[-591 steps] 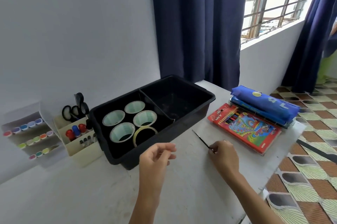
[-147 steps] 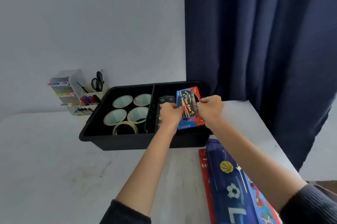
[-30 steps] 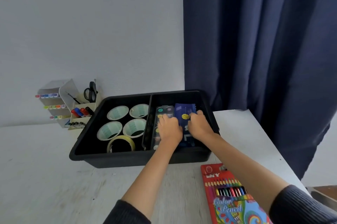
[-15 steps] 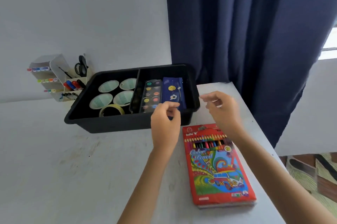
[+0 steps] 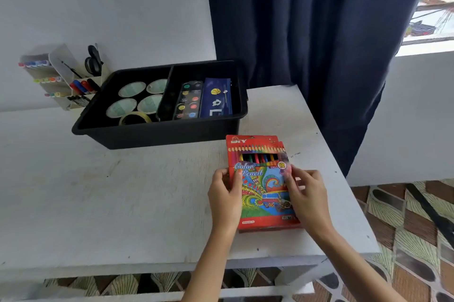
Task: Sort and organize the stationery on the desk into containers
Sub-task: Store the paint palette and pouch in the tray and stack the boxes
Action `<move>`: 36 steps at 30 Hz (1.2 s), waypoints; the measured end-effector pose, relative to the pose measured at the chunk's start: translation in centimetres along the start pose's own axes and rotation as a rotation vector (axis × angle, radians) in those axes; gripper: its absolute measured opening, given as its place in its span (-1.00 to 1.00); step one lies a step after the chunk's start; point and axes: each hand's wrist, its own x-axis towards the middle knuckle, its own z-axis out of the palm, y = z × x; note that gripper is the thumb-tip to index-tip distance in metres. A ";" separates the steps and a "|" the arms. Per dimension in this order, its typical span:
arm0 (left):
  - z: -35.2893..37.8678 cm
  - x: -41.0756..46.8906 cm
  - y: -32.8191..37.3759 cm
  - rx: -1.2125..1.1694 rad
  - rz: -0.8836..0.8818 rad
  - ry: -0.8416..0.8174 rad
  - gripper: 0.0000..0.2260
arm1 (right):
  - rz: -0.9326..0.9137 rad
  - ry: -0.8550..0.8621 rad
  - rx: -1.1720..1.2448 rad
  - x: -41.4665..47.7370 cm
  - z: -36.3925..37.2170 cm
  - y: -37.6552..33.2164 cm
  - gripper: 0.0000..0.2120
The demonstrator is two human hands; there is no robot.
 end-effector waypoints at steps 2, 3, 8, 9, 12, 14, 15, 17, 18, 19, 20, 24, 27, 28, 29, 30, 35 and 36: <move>0.0 -1.2 1.0 -0.092 0.050 -0.056 -0.91 | -0.014 0.025 0.102 -0.7 -0.4 0.0 -0.72; -0.1 -1.7 1.4 -0.148 0.064 -0.089 -0.92 | -0.028 0.043 0.168 -1.0 -0.7 -0.2 -0.77; -1.1 -2.2 3.6 -0.379 0.111 -0.165 -0.87 | -0.019 -0.023 0.602 -2.1 -2.1 -3.1 -0.82; -1.3 -1.9 4.1 -0.396 0.125 -0.153 -0.86 | -0.026 -0.036 0.639 -1.9 -2.2 -4.0 -0.81; -2.3 -0.3 5.9 -0.442 0.145 -0.097 -0.85 | -0.076 -0.061 0.659 -0.6 -1.8 -6.9 -0.81; -3.2 1.6 7.1 -0.448 0.164 -0.058 -0.84 | -0.097 -0.069 0.645 0.8 -0.9 -8.8 -0.83; -3.8 2.9 7.7 -0.434 0.178 -0.039 -0.84 | -0.099 -0.072 0.634 1.8 -0.2 -9.9 -0.83; -4.7 5.6 8.8 -0.389 0.177 0.017 -0.84 | -0.089 -0.078 0.607 3.8 1.2 -11.7 -0.81; -5.2 7.1 9.3 -0.367 0.167 0.054 -0.83 | -0.072 -0.078 0.599 5.0 2.1 -12.5 -0.81; -5.7 8.7 9.7 -0.350 0.156 0.088 -0.81 | -0.046 -0.074 0.593 6.4 3.1 -13.2 -0.81; -6.2 10.3 10.1 -0.328 0.145 0.110 -0.80 | -0.010 -0.064 0.580 7.9 4.1 -13.8 -0.82; -7.2 15.4 10.9 -0.154 0.128 0.089 -0.88 | 0.084 -0.072 0.425 13.5 8.2 -16.2 -0.83; -7.0 18.9 9.9 0.021 0.088 0.066 -0.94 | 0.079 -0.125 0.226 17.0 11.2 -16.8 -0.92; -6.8 20.0 9.5 0.102 0.069 0.053 -0.93 | 0.070 -0.154 0.154 18.0 12.2 -16.7 -0.89; -6.5 20.9 9.0 0.191 0.055 0.042 -0.90 | 0.065 -0.182 0.088 18.8 13.0 -16.4 -0.85; -6.3 21.7 8.6 0.272 0.038 0.031 -0.88 | 0.053 -0.198 0.030 19.5 13.6 -16.1 -0.82; -5.6 23.9 7.2 0.517 -0.002 -0.074 -0.97 | -0.046 -0.223 -0.219 20.8 15.2 -15.1 -0.81; -5.5 24.3 7.1 0.566 0.006 -0.086 -0.97 | -0.057 -0.224 -0.267 20.9 15.5 -15.0 -0.80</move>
